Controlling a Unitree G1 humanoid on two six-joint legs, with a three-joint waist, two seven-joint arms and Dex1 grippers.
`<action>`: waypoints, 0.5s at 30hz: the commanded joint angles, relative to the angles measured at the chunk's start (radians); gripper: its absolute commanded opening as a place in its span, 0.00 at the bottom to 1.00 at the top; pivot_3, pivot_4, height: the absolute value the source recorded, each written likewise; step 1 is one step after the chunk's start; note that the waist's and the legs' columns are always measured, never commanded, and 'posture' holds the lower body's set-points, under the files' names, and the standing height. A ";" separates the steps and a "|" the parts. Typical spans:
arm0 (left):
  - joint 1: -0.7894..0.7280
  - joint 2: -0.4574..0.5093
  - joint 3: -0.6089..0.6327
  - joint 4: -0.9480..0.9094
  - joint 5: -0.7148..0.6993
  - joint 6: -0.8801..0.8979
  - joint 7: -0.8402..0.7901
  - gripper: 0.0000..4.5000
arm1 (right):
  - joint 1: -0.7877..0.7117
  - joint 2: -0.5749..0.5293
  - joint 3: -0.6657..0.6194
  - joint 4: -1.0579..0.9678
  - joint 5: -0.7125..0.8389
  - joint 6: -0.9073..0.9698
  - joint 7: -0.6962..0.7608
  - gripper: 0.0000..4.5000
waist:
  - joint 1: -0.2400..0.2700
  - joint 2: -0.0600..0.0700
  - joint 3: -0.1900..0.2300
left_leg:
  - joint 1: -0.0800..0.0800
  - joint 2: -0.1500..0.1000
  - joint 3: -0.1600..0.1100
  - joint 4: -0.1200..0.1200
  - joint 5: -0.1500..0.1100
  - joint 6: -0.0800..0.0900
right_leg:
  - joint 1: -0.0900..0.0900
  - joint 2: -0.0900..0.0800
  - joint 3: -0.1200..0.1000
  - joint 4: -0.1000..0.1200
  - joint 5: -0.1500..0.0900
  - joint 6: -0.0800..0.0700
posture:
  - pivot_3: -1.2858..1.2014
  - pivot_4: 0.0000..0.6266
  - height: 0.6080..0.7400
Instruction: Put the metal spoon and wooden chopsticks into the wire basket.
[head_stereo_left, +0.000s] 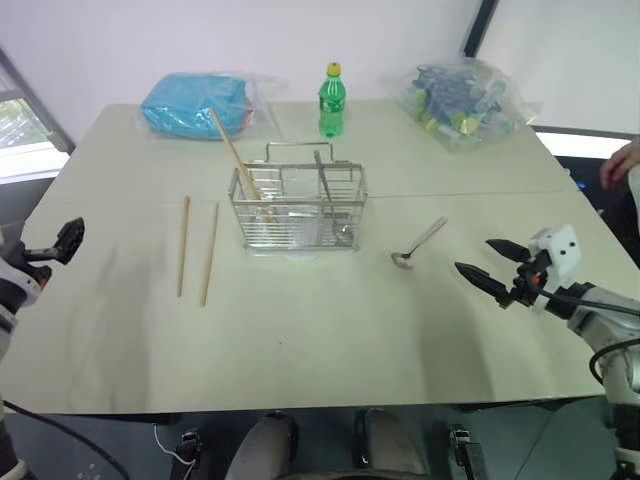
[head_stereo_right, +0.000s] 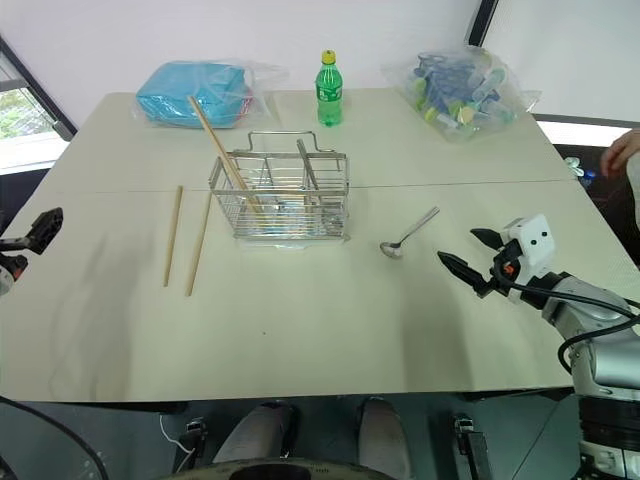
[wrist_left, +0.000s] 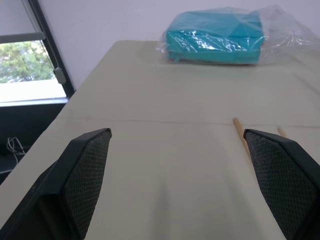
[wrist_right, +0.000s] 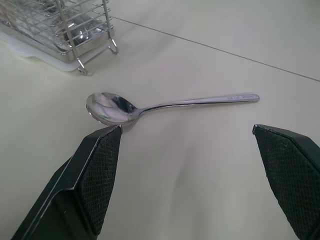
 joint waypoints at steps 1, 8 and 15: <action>-0.021 0.007 0.007 -0.023 0.007 -0.017 0.014 1.00 | -0.015 0.000 -0.008 -0.033 0.005 -0.010 -0.005 0.96 | 0.000 0.000 0.000 | 0.000 0.000 0.000 0.000 0.000 0.000 | 0.000 0.000 0.000 0.000 0.000 0.000 | 0.52 0.24 0.97; -0.043 0.024 0.005 -0.007 0.003 -0.001 0.020 1.00 | -0.038 0.002 0.000 -0.013 -0.007 -0.024 -0.008 0.96 | 0.000 0.000 0.000 | 0.000 0.000 0.000 0.000 0.000 0.000 | 0.000 0.000 0.000 0.000 0.000 0.000 | 0.52 0.24 0.97; -0.057 0.029 -0.002 -0.010 0.005 0.000 0.020 1.00 | -0.071 0.005 0.014 0.018 -0.027 -0.049 -0.006 0.96 | 0.000 0.000 0.000 | 0.000 0.000 0.000 0.000 0.000 0.000 | 0.000 0.000 0.000 0.000 0.000 0.000 | 0.52 0.24 0.97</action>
